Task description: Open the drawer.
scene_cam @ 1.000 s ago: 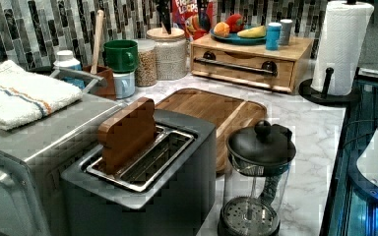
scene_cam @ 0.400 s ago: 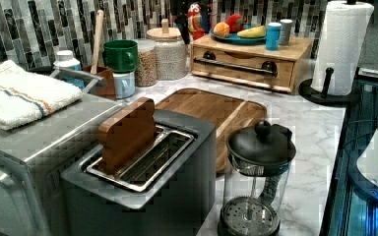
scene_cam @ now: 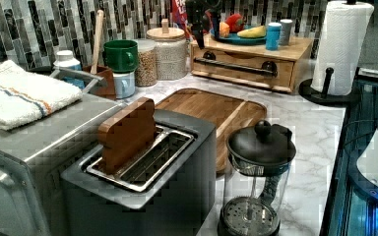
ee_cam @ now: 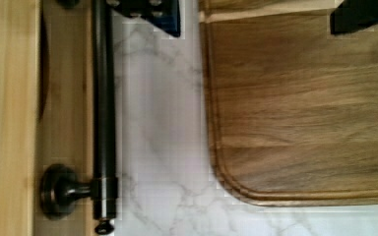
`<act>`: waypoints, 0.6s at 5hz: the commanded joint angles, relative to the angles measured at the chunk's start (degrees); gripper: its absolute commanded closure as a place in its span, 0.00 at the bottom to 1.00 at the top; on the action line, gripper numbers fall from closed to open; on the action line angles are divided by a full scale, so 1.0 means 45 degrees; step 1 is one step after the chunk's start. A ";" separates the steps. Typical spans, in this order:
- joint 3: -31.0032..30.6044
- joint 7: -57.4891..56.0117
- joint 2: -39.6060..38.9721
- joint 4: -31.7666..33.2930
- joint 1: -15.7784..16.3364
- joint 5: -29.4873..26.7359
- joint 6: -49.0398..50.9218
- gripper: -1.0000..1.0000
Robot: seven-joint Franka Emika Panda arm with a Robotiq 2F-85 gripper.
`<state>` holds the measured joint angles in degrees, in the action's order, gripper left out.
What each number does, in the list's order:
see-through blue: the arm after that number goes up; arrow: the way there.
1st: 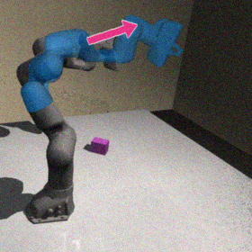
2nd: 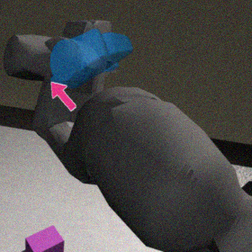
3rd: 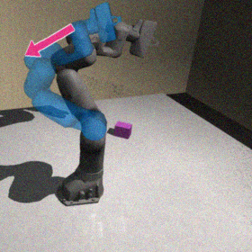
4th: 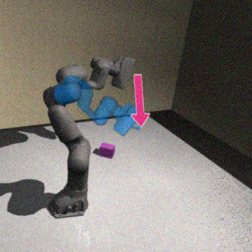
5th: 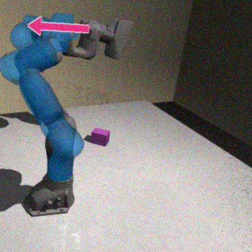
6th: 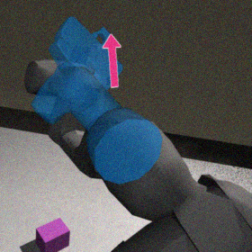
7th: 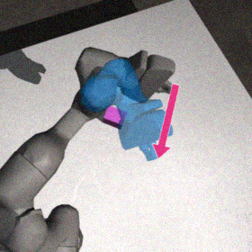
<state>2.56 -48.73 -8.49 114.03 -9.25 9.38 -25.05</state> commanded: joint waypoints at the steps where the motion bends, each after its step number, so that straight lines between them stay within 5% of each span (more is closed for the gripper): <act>1: 0.0556 -0.1700 0.0142 0.0153 -0.0595 0.0397 -0.1825 0.00; 2: 0.0070 -0.1724 0.0161 0.0619 -0.1252 0.0604 -0.2544 0.00; 3: 0.0289 -0.1713 -0.0158 0.0573 -0.1002 0.0943 -0.2500 0.00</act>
<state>5.33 -53.13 -9.20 115.82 -15.09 12.65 -35.53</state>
